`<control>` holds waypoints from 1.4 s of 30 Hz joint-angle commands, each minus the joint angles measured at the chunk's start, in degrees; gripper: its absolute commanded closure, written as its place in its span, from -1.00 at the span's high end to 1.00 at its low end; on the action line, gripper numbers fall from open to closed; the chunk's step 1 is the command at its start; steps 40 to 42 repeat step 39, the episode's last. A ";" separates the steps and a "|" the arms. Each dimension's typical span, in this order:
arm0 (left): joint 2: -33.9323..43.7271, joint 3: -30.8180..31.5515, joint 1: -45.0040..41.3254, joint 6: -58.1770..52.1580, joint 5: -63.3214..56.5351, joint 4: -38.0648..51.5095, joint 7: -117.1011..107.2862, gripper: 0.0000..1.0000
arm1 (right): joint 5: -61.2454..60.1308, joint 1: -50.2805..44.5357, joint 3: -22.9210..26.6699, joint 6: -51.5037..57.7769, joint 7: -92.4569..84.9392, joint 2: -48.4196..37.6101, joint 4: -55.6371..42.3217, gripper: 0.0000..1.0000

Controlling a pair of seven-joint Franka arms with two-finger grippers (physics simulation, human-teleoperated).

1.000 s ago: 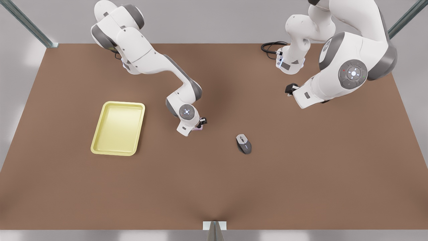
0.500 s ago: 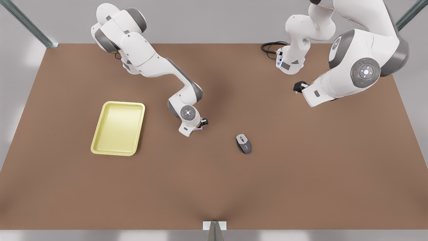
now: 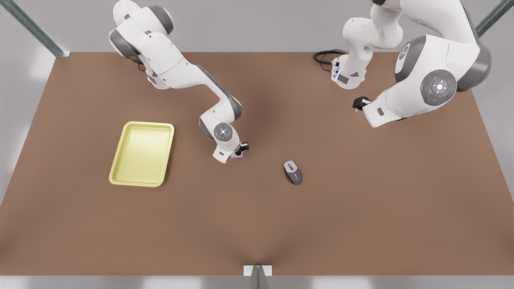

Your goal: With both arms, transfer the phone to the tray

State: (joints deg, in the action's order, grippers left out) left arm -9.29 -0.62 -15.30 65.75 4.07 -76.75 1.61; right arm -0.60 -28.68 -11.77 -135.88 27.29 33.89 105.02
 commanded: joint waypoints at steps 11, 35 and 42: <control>-0.20 -0.08 0.00 -0.10 -0.12 -0.06 0.76 1.00 | 0.25 35.88 0.25 12.04 -38.62 -23.61 16.53 0.55; -2.84 -2.37 0.00 0.08 -3.99 2.66 -3.10 1.00 | 1.75 29.03 9.57 53.09 -20.00 -25.11 -21.79 1.00; -2.84 -2.28 0.00 -0.01 -3.99 2.66 -3.10 1.00 | 5.97 29.29 6.85 49.74 -20.18 -21.68 -25.31 1.00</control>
